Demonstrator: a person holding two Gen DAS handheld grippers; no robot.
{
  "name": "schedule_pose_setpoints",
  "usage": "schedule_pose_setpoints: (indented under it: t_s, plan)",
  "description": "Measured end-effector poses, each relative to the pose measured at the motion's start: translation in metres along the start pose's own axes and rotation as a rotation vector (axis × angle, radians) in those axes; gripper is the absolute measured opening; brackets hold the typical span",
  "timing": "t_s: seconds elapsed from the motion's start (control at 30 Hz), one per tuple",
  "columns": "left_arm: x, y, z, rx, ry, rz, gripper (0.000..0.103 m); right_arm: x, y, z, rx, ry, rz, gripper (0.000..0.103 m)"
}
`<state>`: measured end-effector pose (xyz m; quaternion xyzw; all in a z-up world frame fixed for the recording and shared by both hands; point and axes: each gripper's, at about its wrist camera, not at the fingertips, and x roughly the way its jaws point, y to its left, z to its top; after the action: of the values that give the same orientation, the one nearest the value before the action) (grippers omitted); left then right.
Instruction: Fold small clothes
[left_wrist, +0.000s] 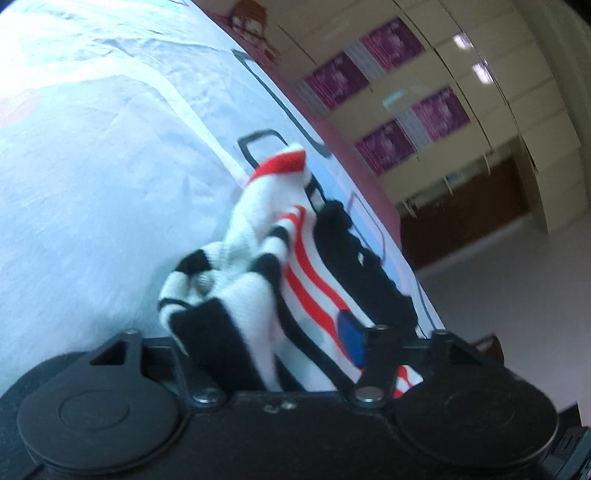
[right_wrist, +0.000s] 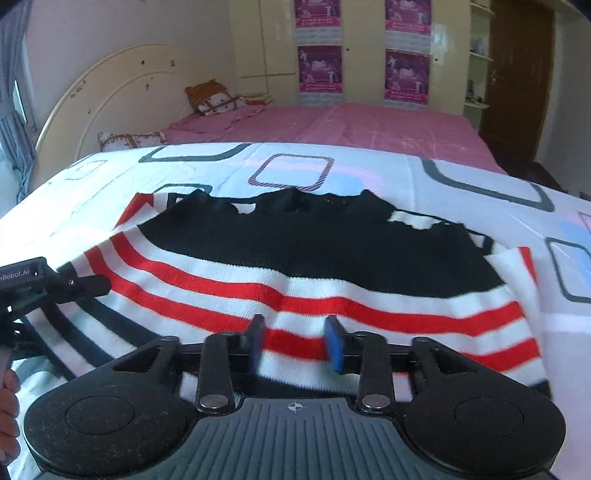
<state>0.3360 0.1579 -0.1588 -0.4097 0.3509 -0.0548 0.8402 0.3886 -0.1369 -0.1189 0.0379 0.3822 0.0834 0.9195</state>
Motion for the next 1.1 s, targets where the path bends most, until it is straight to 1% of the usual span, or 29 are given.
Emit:
schedule_pose_setpoints:
  t_s: [0.03, 0.07, 0.1, 0.13, 0.2, 0.23, 0.27, 0.3, 0.33, 0.37, 0.43, 0.53, 0.63, 0.8, 0.93, 1.03, 1.1]
  plan:
    - [0.001, 0.001, -0.001, -0.013, -0.015, 0.008, 0.04, 0.005, -0.001, -0.003, -0.004, 0.008, 0.003, 0.029]
    - [0.001, 0.003, -0.001, -0.023, -0.026, 0.014, 0.036, 0.01, -0.001, -0.007, -0.018, 0.013, 0.0, 0.029]
    - [0.001, 0.005, -0.003, -0.033, -0.036, 0.019, 0.031, 0.012, 0.001, -0.012, -0.056, -0.006, -0.005, 0.029]
    - [0.002, 0.006, -0.003, -0.044, -0.046, 0.021, 0.027, 0.011, 0.003, -0.012, -0.079, -0.006, -0.009, 0.029]
    - [0.0, 0.006, -0.003, -0.059, -0.065, 0.026, 0.024, 0.006, 0.002, -0.008, -0.074, -0.01, -0.003, 0.029]
    - [-0.002, 0.003, -0.004, -0.051, -0.079, 0.031, 0.022, 0.007, 0.0, -0.012, -0.068, -0.014, -0.006, 0.029]
    - [-0.003, 0.001, -0.005, -0.044, -0.092, 0.034, 0.021, 0.01, 0.0, -0.018, -0.085, -0.019, -0.007, 0.029]
    - [-0.005, -0.002, -0.006, -0.04, -0.103, 0.034, 0.019, 0.01, 0.004, -0.021, -0.134, -0.039, -0.016, 0.029]
    - [-0.008, -0.007, -0.006, -0.025, -0.119, 0.033, 0.018, 0.01, 0.007, -0.021, -0.163, -0.04, -0.023, 0.029]
    - [-0.009, -0.014, -0.006, -0.001, -0.131, 0.033, 0.017, 0.011, 0.006, -0.02, -0.158, -0.035, -0.018, 0.029]
    - [-0.015, -0.032, -0.005, 0.071, -0.154, 0.033, 0.016, 0.01, 0.002, -0.019, -0.137, -0.033, -0.001, 0.029]
    - [-0.021, -0.064, -0.004, 0.191, -0.168, 0.023, 0.016, 0.007, -0.003, -0.017, -0.11, -0.038, 0.025, 0.03]
    - [-0.022, -0.099, -0.008, 0.309, -0.163, 0.0, 0.016, -0.005, -0.017, -0.014, -0.018, -0.06, 0.061, 0.03]
    - [-0.011, -0.159, -0.026, 0.493, -0.121, -0.067, 0.016, -0.037, -0.052, -0.011, 0.092, -0.105, 0.062, 0.03]
    - [0.005, -0.208, -0.059, 0.641, -0.069, -0.156, 0.016, -0.067, -0.093, -0.016, 0.173, -0.135, 0.013, 0.03]
    - [0.021, -0.239, -0.094, 0.743, -0.008, -0.227, 0.016, -0.092, -0.127, -0.026, 0.23, -0.161, -0.042, 0.03]
    - [0.038, -0.252, -0.124, 0.815, 0.049, -0.25, 0.016, -0.107, -0.149, -0.034, 0.267, -0.168, -0.084, 0.03]
